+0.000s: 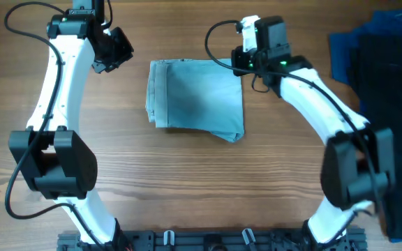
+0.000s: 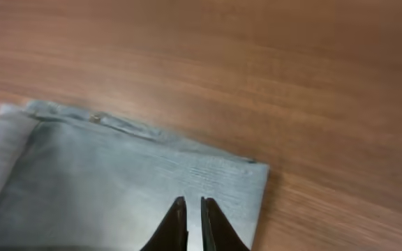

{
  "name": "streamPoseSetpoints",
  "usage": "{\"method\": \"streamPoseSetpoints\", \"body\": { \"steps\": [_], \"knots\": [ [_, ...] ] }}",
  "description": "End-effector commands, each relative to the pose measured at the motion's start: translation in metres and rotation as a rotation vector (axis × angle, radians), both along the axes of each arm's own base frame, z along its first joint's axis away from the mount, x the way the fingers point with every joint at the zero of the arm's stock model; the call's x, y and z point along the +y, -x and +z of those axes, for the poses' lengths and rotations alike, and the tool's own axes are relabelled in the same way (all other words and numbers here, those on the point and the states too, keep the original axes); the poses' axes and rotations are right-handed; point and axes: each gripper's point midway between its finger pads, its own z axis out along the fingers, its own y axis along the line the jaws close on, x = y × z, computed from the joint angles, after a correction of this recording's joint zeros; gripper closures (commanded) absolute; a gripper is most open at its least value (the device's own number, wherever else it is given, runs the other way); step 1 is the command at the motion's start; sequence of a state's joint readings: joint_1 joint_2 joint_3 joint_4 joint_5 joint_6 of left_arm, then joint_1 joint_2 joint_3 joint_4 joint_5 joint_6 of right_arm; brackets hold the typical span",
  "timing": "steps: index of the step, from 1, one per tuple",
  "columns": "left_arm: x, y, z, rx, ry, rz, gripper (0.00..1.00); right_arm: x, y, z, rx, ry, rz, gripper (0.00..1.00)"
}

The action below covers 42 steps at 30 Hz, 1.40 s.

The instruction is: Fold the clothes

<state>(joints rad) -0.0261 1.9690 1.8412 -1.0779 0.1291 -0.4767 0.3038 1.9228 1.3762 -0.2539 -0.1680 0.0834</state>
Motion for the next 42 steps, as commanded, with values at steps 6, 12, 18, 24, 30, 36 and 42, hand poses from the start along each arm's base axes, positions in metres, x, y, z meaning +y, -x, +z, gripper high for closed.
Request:
{"method": "streamPoseSetpoints", "body": {
  "steps": [6,12,18,24,30,36,42],
  "knots": [
    [-0.003,0.001,-0.003,0.014,0.011,-0.005,0.68,0.004,-0.018,-0.093,0.069,0.015,-0.028,0.83],
    [-0.003,-0.001,0.010,-0.040,-0.018,-0.082,0.62,-0.006,-0.037,0.009,-0.125,-0.040,-0.058,0.71],
    [-0.009,0.010,-0.020,0.054,-0.028,-0.199,0.09,-0.103,0.006,0.114,-0.160,0.026,-0.293,0.51],
    [-0.047,0.024,-0.077,0.171,0.112,-0.381,0.01,-0.196,0.050,0.106,-0.009,0.164,-0.511,0.24],
    [-0.082,0.034,-0.114,0.237,0.132,-0.525,0.06,-0.243,0.067,0.074,0.133,0.171,-0.637,0.19],
    [-0.083,0.036,-0.138,0.286,0.088,-0.525,0.08,-0.250,0.071,0.042,0.230,0.171,-0.641,0.13],
    [-0.075,0.041,-0.160,0.345,0.053,-0.498,0.20,-0.249,0.075,0.000,0.351,0.194,-0.632,0.10]
  ]
}}
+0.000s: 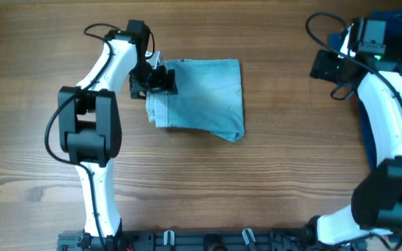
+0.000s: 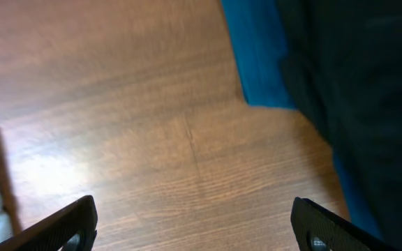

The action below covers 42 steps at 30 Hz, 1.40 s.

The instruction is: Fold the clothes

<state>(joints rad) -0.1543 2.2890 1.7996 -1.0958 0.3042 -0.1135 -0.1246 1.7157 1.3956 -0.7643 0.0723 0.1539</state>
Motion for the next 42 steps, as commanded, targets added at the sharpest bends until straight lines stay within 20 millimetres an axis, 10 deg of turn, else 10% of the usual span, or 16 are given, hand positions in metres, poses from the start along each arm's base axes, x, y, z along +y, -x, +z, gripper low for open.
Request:
{"method": "streamPoseSetpoints", "body": {
  "steps": [1,9,13,17,20,27,31,42],
  "knots": [
    [0.009,0.003,-0.017,0.032,-0.041,0.003,0.28,-0.001,0.006,-0.034,0.090,-0.011,-0.018,0.10],
    [0.023,0.005,-0.020,0.038,-0.123,0.007,0.96,-0.002,0.014,-0.085,0.230,-0.029,-0.022,0.41],
    [0.022,0.002,-0.019,0.029,-0.122,0.022,0.96,-0.002,0.018,-0.098,0.270,-0.033,-0.021,0.40],
    [0.020,-0.013,-0.017,-0.014,-0.114,0.125,0.96,-0.002,0.018,-0.098,0.271,-0.033,-0.021,0.04],
    [0.015,-0.035,-0.004,-0.097,-0.079,0.192,0.96,-0.002,0.018,-0.098,0.269,-0.034,-0.021,0.00],
    [0.011,-0.082,0.095,-0.387,0.064,0.306,0.96,-0.004,0.002,-0.094,0.205,-0.024,-0.018,0.00],
    [0.060,-0.110,0.135,-0.531,0.052,0.502,0.96,-0.006,-0.015,-0.088,0.132,-0.015,-0.018,0.00],
    [0.249,-0.098,0.133,-0.522,-0.057,0.950,0.96,-0.009,-0.036,-0.079,0.035,-0.003,-0.018,0.00]
  ]
}}
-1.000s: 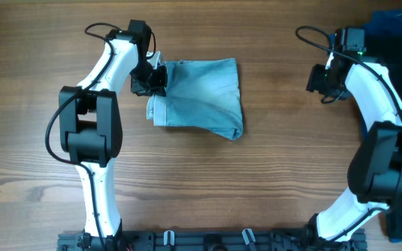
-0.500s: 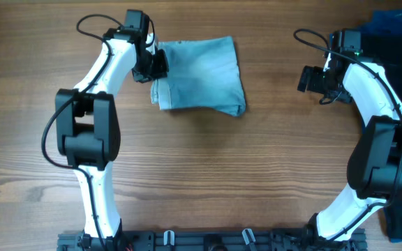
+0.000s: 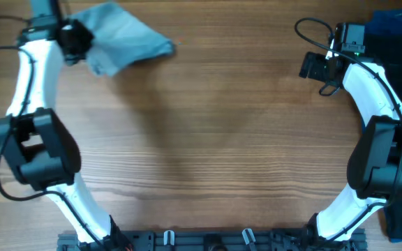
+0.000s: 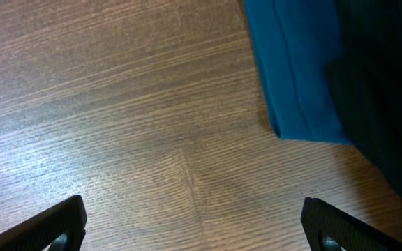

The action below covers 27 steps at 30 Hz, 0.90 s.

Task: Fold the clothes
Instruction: 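Drag the bundle with the left gripper to the far-left table corner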

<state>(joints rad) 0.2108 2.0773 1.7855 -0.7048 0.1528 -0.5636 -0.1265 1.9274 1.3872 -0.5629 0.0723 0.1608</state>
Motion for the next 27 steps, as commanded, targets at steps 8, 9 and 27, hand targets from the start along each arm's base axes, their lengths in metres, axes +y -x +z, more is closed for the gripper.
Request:
{"method": "streamPoseSetpoints", "body": {
  "steps": [8,9,27],
  "knots": [
    [0.109,0.041,-0.029,0.098,0.106,0.382,0.96,-0.003,0.003,-0.009,0.018,0.002,-0.010,0.00],
    [0.111,0.045,-0.042,0.129,0.131,0.416,0.96,-0.003,0.003,-0.009,0.017,0.002,-0.010,0.00],
    [0.119,0.053,-0.090,0.215,0.311,0.745,0.96,-0.003,0.003,-0.009,0.017,0.003,-0.010,0.00]
  ]
}}
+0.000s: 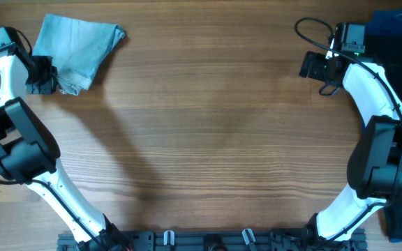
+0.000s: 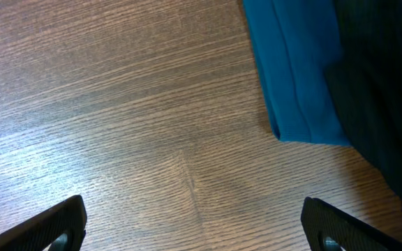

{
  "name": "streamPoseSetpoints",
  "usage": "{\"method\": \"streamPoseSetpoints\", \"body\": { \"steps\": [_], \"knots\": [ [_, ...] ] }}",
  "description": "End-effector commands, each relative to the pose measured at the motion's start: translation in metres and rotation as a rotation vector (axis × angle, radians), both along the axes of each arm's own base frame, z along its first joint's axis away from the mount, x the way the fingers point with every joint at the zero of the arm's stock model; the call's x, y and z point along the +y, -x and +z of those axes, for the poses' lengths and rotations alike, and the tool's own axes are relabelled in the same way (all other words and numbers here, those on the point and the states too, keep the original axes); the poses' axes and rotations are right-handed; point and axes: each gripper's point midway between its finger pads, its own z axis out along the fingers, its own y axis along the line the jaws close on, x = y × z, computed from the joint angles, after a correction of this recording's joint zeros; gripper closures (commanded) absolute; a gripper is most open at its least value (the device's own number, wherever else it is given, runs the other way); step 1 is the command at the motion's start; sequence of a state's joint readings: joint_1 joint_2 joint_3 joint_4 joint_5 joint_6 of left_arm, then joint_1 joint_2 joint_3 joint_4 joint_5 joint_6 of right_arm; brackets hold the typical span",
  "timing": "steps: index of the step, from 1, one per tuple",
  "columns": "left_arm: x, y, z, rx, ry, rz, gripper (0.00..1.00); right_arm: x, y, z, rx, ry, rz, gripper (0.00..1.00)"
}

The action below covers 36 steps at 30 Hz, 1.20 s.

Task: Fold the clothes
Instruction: 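Drag the bundle with the left gripper to the far-left table corner, then release and press the bundle flat with the left gripper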

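A folded light blue garment [image 1: 79, 43] lies at the table's far left back corner. My left gripper [image 1: 40, 75] is at the garment's lower left edge; the overhead view does not show whether its fingers hold the cloth. My right gripper [image 1: 313, 66] hovers over bare wood near the right back, its fingers spread wide with nothing between them [image 2: 194, 233]. Just right of it starts a pile with a bright blue garment [image 2: 292, 70] and a black garment [image 2: 382, 84] on top of it.
The dark pile [image 1: 396, 63] runs along the table's right edge down to the front right corner. The wooden table [image 1: 215, 139] stretches between the two arms. A black rail [image 1: 208, 240] lines the front edge.
The left gripper has moved down and left from the back edge. The light blue garment, bunched at the gripper then, now lies spread flatter at the far left. The right arm has not moved.
The folded garment first lay at the middle back, with my right gripper shut over its right corner. Then the left gripper was at its left edge and the right gripper stood open by the dark pile. Later the garment was at the far left back corner, where it now lies.
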<state>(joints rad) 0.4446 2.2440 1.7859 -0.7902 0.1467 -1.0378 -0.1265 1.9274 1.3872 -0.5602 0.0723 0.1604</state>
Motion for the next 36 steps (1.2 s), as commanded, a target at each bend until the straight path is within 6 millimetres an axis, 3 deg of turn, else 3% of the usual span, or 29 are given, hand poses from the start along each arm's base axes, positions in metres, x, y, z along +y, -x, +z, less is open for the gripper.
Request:
{"method": "streamPoseSetpoints", "body": {
  "steps": [1,7,10,11,14,15,19,21,24,26,27,28,30,36],
  "knots": [
    [0.009,-0.003,0.002,-0.014,0.006,0.103,0.96,-0.003,0.003,-0.009,0.020,0.002,-0.011,0.00],
    [0.010,-0.008,0.004,-0.032,-0.001,0.102,0.96,-0.003,0.003,-0.009,0.020,0.002,-0.011,0.00],
    [0.007,-0.009,0.004,-0.037,0.017,0.092,0.82,-0.003,0.003,-0.009,0.020,0.002,-0.011,0.00],
    [0.005,-0.006,0.003,-0.027,0.019,0.082,0.74,-0.003,0.003,-0.009,0.020,0.002,-0.011,0.00],
    [0.001,-0.007,0.004,-0.036,-0.019,-0.090,0.14,-0.003,0.003,-0.009,0.020,0.002,-0.010,0.00],
    [-0.001,-0.006,0.004,-0.031,-0.027,-0.136,0.03,-0.003,0.003,-0.009,0.020,0.002,-0.011,0.00],
    [-0.009,0.011,0.012,0.019,-0.013,-0.179,0.01,-0.003,0.003,-0.009,0.020,0.002,-0.010,0.00],
    [-0.011,0.015,0.028,0.011,-0.030,-0.210,0.01,-0.003,0.003,-0.009,0.020,0.002,-0.011,0.00],
    [-0.015,0.024,0.079,-0.043,-0.096,-0.297,0.00,-0.003,0.003,-0.009,0.020,0.002,-0.011,0.00],
    [-0.020,0.023,0.112,-0.111,-0.165,-0.393,0.04,-0.003,0.003,-0.009,0.020,0.002,-0.010,0.00],
    [-0.021,0.021,0.128,-0.145,-0.220,-0.457,0.21,-0.003,0.003,-0.009,0.020,0.002,-0.011,0.00],
    [-0.019,0.019,0.140,-0.173,-0.271,-0.509,0.61,-0.003,0.003,-0.009,0.020,0.002,-0.011,0.00],
    [-0.015,0.015,0.150,-0.198,-0.337,-0.562,0.93,-0.003,0.003,-0.009,0.020,0.002,-0.011,0.00],
    [0.039,0.009,0.140,-0.098,-0.540,-0.482,0.96,-0.003,0.003,-0.009,0.020,0.002,-0.011,0.00]
  ]
}}
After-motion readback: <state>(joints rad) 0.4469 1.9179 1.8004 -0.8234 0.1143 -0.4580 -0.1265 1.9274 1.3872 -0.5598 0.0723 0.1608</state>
